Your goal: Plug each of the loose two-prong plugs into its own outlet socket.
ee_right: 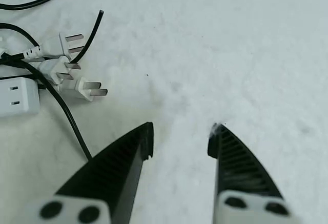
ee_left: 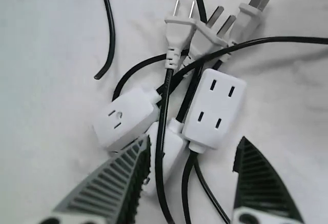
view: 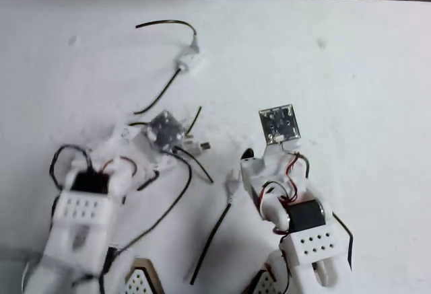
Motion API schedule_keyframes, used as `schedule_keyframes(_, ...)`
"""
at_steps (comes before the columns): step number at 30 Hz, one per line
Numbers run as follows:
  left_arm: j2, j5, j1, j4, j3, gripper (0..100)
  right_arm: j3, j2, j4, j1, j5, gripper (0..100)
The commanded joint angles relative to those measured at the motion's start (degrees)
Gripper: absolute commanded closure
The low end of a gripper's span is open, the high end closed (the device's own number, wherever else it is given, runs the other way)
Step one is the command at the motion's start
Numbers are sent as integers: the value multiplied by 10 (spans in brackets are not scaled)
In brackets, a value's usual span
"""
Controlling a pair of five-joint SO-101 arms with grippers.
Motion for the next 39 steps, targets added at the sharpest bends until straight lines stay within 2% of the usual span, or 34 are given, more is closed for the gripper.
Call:
schedule_keyframes(1, 139, -8, 6, -11, -83, 732, -4, -8, -6, -5, 2, 826)
schedule_keyframes(11, 339, -4, 6, -12, -191, 738, -2, -8, -8, -5, 2, 826)
schedule_keyframes(15, 357, -5, 14, -9, -206, 841, -2, -8, -9, -5, 2, 826)
schedule_keyframes(21, 357, -4, 73, 35, -205, 975, -2, -8, -9, -5, 2, 826)
schedule_keyframes(26, 356, -4, 111, 87, -205, 977, -1, -8, -9, -5, 2, 826)
schedule_keyframes(35, 356, 43, 112, 163, -205, 977, -1, -8, -9, -5, 2, 826)
schedule_keyframes(39, 356, 103, 109, 177, -204, 977, -1, -8, -9, -5, 2, 826)
